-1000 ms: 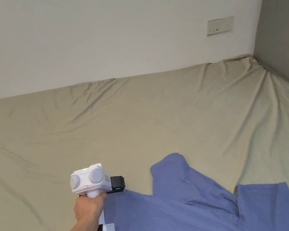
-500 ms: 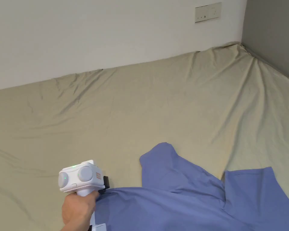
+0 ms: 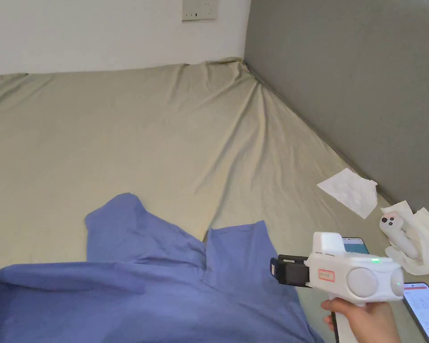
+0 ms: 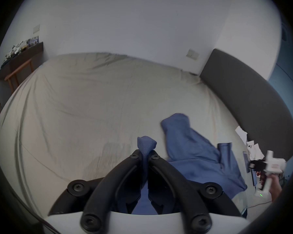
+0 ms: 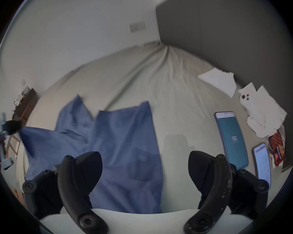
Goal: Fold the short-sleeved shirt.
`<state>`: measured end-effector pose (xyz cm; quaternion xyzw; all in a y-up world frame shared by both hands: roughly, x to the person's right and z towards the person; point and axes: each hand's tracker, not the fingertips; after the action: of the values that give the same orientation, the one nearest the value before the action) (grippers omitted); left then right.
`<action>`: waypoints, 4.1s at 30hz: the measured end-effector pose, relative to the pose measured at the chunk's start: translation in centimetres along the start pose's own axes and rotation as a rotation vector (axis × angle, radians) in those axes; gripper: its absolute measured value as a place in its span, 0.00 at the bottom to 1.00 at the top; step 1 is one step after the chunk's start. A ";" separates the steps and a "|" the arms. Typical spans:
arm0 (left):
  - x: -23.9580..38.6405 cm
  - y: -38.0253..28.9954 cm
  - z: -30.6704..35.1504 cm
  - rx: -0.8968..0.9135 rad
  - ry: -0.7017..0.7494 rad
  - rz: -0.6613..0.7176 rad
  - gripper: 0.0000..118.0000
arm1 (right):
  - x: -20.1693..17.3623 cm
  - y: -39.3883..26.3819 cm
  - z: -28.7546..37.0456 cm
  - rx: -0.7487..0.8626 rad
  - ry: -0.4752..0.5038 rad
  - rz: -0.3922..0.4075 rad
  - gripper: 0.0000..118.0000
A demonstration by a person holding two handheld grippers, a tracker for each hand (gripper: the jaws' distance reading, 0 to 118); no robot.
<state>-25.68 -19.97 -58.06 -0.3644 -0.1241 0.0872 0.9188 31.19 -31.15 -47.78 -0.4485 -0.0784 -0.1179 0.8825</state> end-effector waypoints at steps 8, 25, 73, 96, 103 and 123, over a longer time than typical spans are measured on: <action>-0.2 -1.1 7.8 0.083 -0.030 0.001 0.05 | -0.3 0.0 -5.0 -0.140 0.040 -0.054 0.63; -1.6 -1.1 11.7 0.174 -0.004 -0.022 0.05 | -5.4 3.3 8.6 0.147 0.124 0.068 0.00; -6.4 19.6 21.2 0.486 0.242 -0.158 0.04 | -21.2 26.6 30.0 0.741 0.025 0.597 0.00; -5.2 37.0 6.3 0.617 0.371 -0.124 0.04 | -31.2 45.9 19.7 0.908 -0.162 0.443 0.00; -6.4 33.1 5.6 0.577 0.342 -0.131 0.04 | -30.5 42.3 18.7 0.922 -0.138 0.500 0.00; -10.7 -1.9 11.6 0.261 0.169 -0.131 0.04 | -17.0 3.9 15.9 0.594 0.109 0.541 0.00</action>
<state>-39.13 -16.48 -50.30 -0.2390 -0.0574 0.0113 0.9693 15.41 -13.73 -45.63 -0.1714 0.0586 0.1230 0.9757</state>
